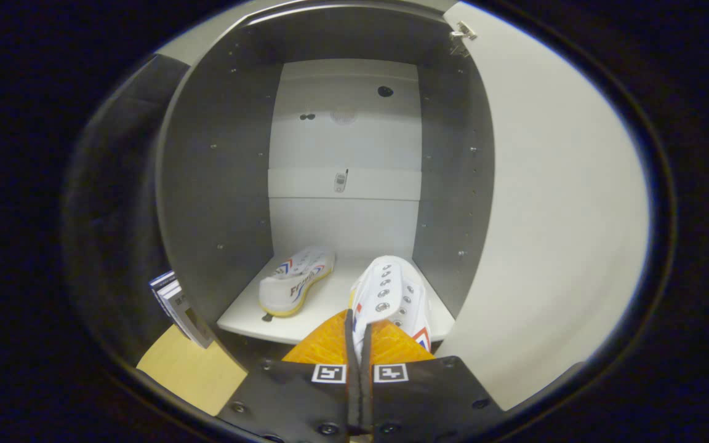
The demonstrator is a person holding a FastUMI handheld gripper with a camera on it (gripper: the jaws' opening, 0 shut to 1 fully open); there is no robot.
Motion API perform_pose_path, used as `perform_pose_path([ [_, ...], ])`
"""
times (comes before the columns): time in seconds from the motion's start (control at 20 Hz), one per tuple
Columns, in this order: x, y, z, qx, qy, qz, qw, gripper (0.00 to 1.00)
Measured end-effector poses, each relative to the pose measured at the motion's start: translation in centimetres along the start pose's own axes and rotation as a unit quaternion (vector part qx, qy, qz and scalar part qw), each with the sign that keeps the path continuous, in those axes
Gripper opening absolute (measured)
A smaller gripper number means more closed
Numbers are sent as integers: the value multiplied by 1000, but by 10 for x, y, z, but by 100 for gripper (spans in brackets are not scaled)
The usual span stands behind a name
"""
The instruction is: Open the shoe cabinet door, grab the shoes and put them into the shoe cabinet, then close the shoe cabinet door.
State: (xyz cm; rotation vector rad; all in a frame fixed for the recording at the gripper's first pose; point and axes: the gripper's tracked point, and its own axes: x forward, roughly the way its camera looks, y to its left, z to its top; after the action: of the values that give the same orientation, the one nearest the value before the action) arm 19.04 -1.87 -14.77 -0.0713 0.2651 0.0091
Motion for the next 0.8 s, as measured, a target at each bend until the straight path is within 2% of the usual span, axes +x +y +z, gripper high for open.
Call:
perform_pose_path([
  [0.25,94,-3,14,-15,23,17,999,2],
  [0.45,148,-12,-1,-11,57,23,998,2],
  [0.6,172,-4,-16,-5,73,42,996,2],
  [0.8,175,2,-25,-16,91,51,994,2],
])
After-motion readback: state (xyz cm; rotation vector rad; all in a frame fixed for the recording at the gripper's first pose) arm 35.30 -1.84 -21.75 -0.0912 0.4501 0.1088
